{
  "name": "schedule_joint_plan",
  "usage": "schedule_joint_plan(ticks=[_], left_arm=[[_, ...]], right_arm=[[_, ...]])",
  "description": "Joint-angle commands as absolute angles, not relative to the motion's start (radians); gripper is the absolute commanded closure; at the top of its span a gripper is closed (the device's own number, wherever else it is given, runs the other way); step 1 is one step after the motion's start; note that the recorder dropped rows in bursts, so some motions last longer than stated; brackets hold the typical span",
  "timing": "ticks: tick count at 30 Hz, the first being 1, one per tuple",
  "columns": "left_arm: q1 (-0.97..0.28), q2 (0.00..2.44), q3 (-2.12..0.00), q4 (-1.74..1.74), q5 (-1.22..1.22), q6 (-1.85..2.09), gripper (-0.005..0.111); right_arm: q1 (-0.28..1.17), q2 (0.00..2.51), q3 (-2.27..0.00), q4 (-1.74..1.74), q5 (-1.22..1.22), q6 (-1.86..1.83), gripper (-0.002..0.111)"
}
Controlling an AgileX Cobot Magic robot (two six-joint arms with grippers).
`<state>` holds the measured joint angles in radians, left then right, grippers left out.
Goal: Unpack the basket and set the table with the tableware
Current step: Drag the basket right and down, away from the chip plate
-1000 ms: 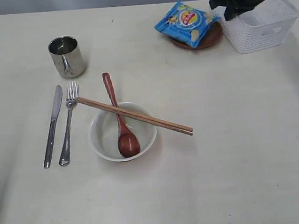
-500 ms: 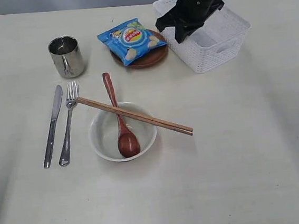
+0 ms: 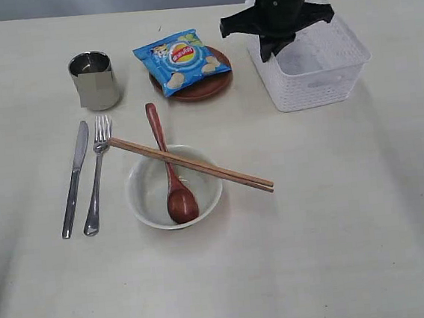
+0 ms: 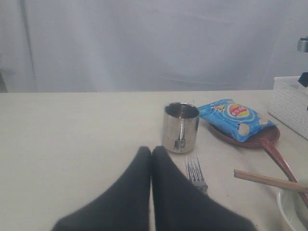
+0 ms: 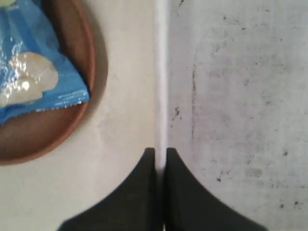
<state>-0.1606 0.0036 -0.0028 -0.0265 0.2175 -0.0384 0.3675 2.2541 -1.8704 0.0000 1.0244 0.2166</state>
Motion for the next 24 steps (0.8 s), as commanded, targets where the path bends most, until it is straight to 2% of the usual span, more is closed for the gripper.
schedule_joint_plan(ticks=[1, 24], left_arm=[[-0.162, 0.000, 0.000, -0.031, 0.211, -0.038, 0.107], [-0.162, 0.000, 0.000, -0.031, 0.211, -0.038, 0.107]], right_arm=[[0.374, 2.247, -1.870, 0.000, 0.951, 0.318, 0.109], [0.376, 2.249, -1.870, 0.093, 0.950, 0.453, 0.109]])
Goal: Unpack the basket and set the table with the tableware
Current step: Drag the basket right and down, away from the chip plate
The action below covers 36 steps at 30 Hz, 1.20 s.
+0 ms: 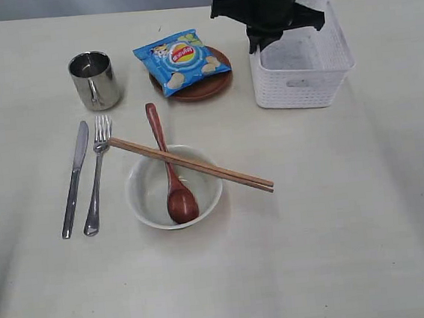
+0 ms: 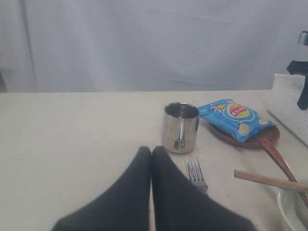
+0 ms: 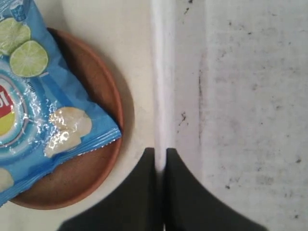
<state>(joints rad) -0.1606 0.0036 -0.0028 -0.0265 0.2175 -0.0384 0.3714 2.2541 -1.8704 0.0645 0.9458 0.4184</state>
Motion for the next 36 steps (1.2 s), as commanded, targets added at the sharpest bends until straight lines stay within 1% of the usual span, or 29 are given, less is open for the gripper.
schedule_joint_plan(ticks=[1, 14, 34, 36], left_arm=[[-0.162, 0.000, 0.000, -0.031, 0.211, -0.038, 0.107], [-0.162, 0.000, 0.000, -0.031, 0.211, -0.038, 0.107], [-0.162, 0.000, 0.000, -0.031, 0.211, -0.038, 0.107], [-0.162, 0.000, 0.000, -0.031, 0.211, -0.038, 0.107]], right_arm=[[0.376, 2.249, -1.870, 0.093, 0.950, 0.456, 0.109], [0.376, 2.249, -1.870, 0.078, 1.022, 0.440, 0.109], [0.376, 2.249, -1.870, 0.089, 1.022, 0.362, 0.108], [0.376, 2.249, -1.870, 0.089, 1.022, 0.357, 0.106]])
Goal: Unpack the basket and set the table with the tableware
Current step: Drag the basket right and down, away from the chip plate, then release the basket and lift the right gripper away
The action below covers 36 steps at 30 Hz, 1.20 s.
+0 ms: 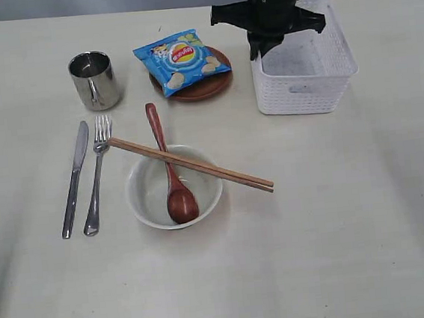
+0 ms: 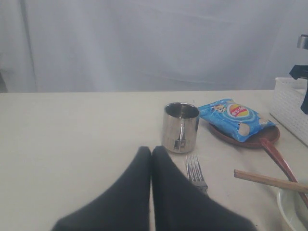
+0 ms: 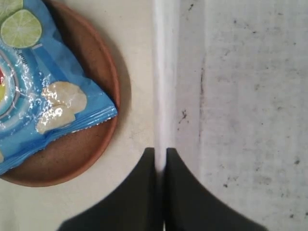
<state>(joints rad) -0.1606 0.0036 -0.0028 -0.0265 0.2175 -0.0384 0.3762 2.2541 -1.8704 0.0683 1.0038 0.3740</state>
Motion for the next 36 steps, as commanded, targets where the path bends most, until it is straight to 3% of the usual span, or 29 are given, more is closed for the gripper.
schedule_joint_plan(ticks=[1, 7, 15, 18, 22, 27, 34, 36], left_arm=[[-0.162, 0.000, 0.000, -0.031, 0.211, -0.038, 0.107], [-0.162, 0.000, 0.000, -0.033, 0.211, -0.038, 0.107], [-0.162, 0.000, 0.000, -0.033, 0.211, -0.038, 0.107], [-0.162, 0.000, 0.000, -0.033, 0.211, -0.038, 0.107], [-0.162, 0.000, 0.000, -0.033, 0.211, -0.038, 0.107], [-0.162, 0.000, 0.000, -0.031, 0.211, -0.038, 0.107], [-0.162, 0.000, 0.000, -0.031, 0.211, -0.038, 0.107], [-0.162, 0.000, 0.000, -0.031, 0.211, -0.038, 0.107]], right_arm=[[0.376, 2.249, -1.870, 0.089, 1.022, 0.354, 0.102], [0.376, 2.241, -1.872, 0.089, 1.001, 0.352, 0.064], [0.372, 2.139, -1.983, 0.038, 1.038, 0.204, 0.060], [0.372, 2.071, -2.011, 0.040, 1.075, 0.078, 0.070], [0.372, 2.002, -1.979, 0.089, 1.133, -0.018, 0.107], [0.389, 1.880, -1.736, 0.106, 1.003, -0.044, 0.108], [0.412, 1.581, -1.113, 0.148, 0.504, -0.061, 0.108], [0.409, 1.487, -0.978, 0.148, 0.498, -0.061, 0.108]])
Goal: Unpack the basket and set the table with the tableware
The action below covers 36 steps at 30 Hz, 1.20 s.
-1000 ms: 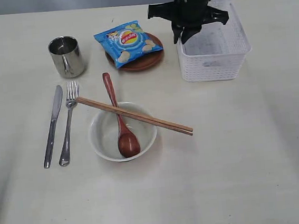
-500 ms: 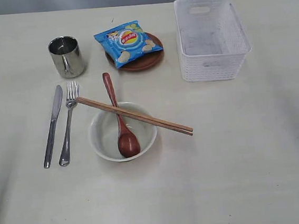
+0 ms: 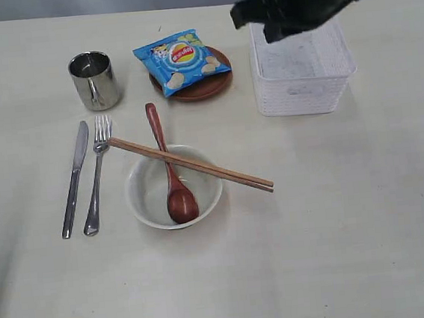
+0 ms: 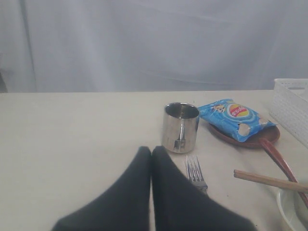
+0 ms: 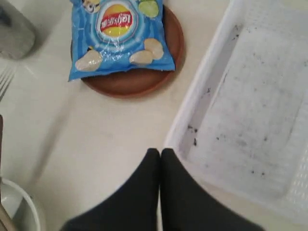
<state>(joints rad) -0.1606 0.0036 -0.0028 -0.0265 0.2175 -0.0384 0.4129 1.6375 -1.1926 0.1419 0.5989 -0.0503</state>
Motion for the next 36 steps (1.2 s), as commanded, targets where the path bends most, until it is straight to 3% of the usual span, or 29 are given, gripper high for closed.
schedule_joint_plan(ticks=[1, 5, 13, 19, 30, 36], left_arm=[[-0.162, 0.000, 0.000, -0.031, 0.211, -0.038, 0.107], [-0.162, 0.000, 0.000, -0.031, 0.211, -0.038, 0.107], [-0.162, 0.000, 0.000, -0.031, 0.211, -0.038, 0.107], [-0.162, 0.000, 0.000, -0.031, 0.211, -0.038, 0.107], [-0.162, 0.000, 0.000, -0.031, 0.211, -0.038, 0.107], [-0.162, 0.000, 0.000, -0.031, 0.211, -0.038, 0.107]], right_arm=[[0.409, 1.461, -0.945, 0.148, 0.498, -0.061, 0.108], [0.409, 1.395, -0.835, 0.148, 0.499, -0.061, 0.108], [0.409, 1.381, -0.829, -0.015, 0.482, -0.058, 0.108], [0.394, 1.170, -0.820, -0.070, 0.460, -0.054, 0.108], [0.028, 0.633, -0.744, -0.042, 0.529, -0.023, 0.108], [-0.029, 0.397, -0.563, -0.038, 0.516, -0.015, 0.108]])
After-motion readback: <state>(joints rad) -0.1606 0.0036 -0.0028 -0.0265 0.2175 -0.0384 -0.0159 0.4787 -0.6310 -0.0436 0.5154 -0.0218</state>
